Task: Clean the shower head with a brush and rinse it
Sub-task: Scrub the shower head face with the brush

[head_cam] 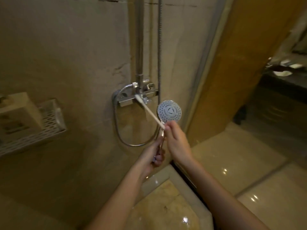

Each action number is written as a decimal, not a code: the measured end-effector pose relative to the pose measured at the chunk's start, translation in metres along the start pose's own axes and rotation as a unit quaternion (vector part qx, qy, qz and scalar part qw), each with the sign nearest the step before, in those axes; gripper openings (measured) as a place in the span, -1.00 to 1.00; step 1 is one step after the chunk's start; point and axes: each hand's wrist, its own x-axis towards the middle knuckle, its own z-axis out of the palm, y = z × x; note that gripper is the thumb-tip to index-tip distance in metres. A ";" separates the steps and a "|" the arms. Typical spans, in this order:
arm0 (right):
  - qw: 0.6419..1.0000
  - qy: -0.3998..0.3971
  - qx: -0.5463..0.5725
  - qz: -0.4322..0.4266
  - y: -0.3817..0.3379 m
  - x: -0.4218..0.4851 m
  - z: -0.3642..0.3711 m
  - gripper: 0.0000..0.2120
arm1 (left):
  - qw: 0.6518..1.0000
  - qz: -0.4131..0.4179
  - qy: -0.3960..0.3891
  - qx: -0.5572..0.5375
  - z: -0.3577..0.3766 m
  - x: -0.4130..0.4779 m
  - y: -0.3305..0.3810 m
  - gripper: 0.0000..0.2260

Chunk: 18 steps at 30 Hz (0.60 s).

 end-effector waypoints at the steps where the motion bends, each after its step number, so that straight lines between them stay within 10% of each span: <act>1: 0.999 0.038 -0.005 0.007 0.016 0.000 -0.021 -0.87 | 1.000 0.000 -0.020 -0.006 0.012 0.000 -0.001 -0.73; 10: 0.960 0.031 -0.268 0.079 0.120 -0.002 -0.163 -0.75 | 0.996 -0.021 -0.052 -0.074 0.085 0.007 -0.040 -0.88; 18: 0.967 0.034 -0.236 0.092 0.156 -0.002 -0.195 -0.76 | 0.999 0.005 -0.029 0.013 0.130 0.018 -0.057 -0.86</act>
